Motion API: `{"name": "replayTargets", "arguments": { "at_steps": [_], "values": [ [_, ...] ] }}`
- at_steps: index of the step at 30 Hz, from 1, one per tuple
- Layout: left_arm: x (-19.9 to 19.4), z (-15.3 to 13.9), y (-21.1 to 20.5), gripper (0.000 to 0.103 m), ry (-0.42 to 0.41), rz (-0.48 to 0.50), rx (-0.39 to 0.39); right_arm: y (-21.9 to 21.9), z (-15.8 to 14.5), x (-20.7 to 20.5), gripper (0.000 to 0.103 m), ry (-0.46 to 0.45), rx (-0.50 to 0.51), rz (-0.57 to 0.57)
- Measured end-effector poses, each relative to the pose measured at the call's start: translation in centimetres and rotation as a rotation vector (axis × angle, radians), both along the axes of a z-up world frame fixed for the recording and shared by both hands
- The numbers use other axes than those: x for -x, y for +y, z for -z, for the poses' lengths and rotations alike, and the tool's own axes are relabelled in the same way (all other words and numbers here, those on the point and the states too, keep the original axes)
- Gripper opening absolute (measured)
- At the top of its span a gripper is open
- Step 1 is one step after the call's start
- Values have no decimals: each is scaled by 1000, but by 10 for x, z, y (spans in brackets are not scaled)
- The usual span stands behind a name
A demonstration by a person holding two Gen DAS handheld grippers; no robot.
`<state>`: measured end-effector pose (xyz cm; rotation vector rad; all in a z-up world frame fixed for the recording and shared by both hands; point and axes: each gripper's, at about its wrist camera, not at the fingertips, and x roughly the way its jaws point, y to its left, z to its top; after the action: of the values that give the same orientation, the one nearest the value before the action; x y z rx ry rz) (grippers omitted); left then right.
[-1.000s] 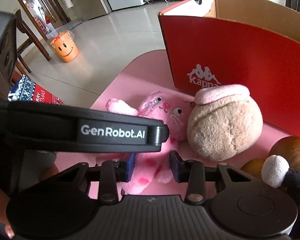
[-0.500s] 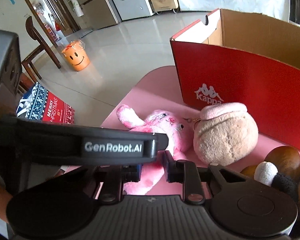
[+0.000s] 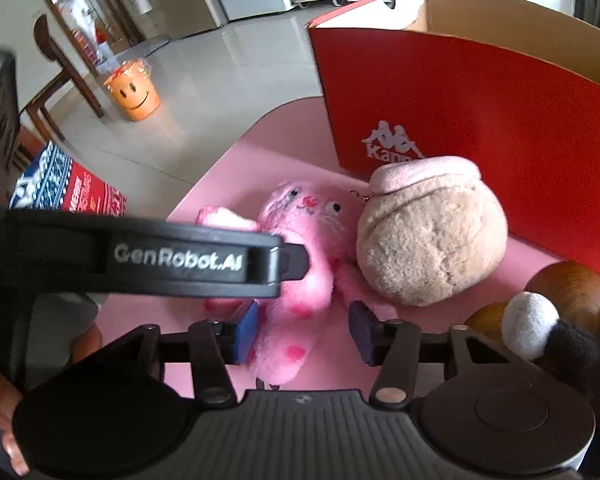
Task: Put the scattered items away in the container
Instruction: 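Lift the pink bunny with the right gripper and carry it over the box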
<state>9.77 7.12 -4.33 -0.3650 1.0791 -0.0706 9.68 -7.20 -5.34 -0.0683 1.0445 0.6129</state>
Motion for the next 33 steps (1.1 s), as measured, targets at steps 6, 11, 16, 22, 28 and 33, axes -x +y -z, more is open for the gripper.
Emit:
{"name": "replayTargets", "arguments": {
  "at_steps": [6,11,16,22,28,33],
  "values": [
    [-6,9,-6,61,-9,27,32,6,5,4,38,-57,16,-36],
    [-10,6,-15,53,-25,55,25,4,3,4,31,-41,-15,-41],
    [-10,-11,-17,53,-62,29,20,3,-14,10,31,-79,-43,-55],
    [-2,-41,-22,53,-103,38,-17,11,-37,18,31,-118,-58,-59],
    [10,-70,-34,53,-146,68,-48,2,-60,28,31,-143,-71,-45],
    [25,-99,-37,53,-210,82,-62,-7,-88,36,31,-188,-86,-19]
  ]
}}
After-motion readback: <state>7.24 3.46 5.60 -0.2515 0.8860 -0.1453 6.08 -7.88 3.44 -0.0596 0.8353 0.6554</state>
